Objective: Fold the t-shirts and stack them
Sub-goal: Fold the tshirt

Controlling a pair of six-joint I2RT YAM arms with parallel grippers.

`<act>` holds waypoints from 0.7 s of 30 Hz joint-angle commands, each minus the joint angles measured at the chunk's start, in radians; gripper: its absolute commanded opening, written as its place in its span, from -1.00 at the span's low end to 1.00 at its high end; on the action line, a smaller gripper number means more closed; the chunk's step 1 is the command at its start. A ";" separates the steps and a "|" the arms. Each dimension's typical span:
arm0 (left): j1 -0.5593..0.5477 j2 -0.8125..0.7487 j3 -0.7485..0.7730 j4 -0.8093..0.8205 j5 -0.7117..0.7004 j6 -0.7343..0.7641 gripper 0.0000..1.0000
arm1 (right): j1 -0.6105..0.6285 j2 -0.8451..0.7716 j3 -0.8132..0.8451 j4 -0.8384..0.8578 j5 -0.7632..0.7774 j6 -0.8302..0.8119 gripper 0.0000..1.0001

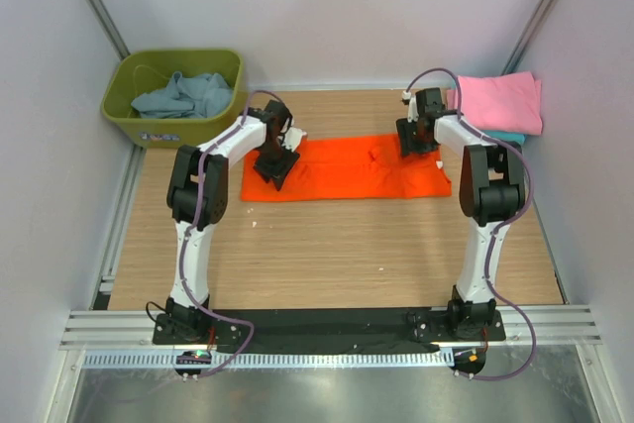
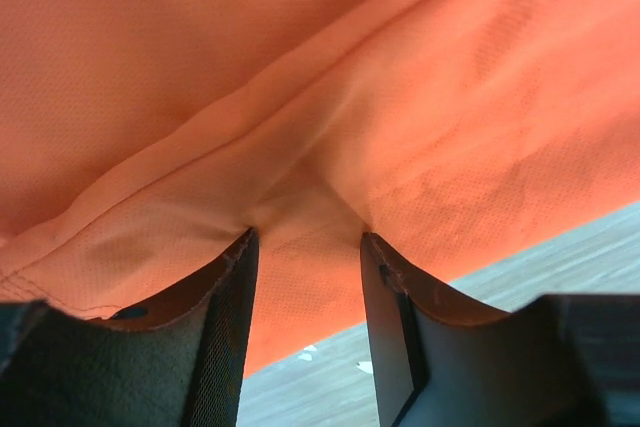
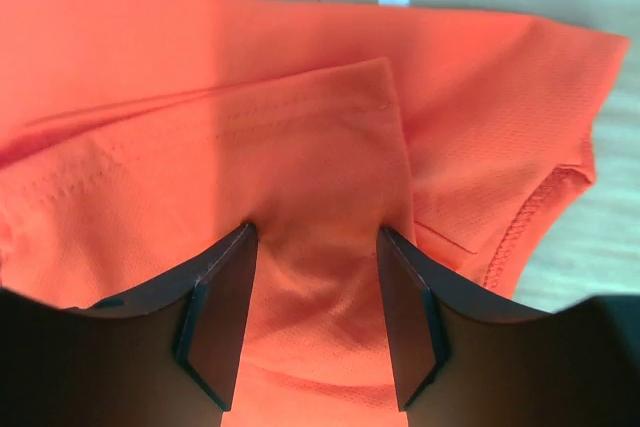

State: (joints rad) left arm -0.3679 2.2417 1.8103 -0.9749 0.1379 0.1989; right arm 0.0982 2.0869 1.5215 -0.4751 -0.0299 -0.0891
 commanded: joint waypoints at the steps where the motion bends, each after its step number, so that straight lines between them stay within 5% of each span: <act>1: -0.051 -0.048 -0.107 0.007 -0.044 0.007 -0.06 | 0.027 0.064 0.077 -0.011 0.016 -0.027 0.15; 11: -0.127 -0.148 -0.279 0.015 -0.076 -0.032 -0.09 | 0.081 0.281 0.429 0.003 0.096 -0.080 0.15; 21: -0.359 -0.206 -0.273 -0.021 -0.129 0.008 -0.10 | 0.126 0.423 0.677 0.075 0.171 -0.103 0.16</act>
State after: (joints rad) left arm -0.6437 2.0636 1.5108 -0.9577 0.0216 0.1913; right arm 0.2100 2.4886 2.1307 -0.4484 0.0605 -0.1642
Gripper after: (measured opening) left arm 0.455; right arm 0.580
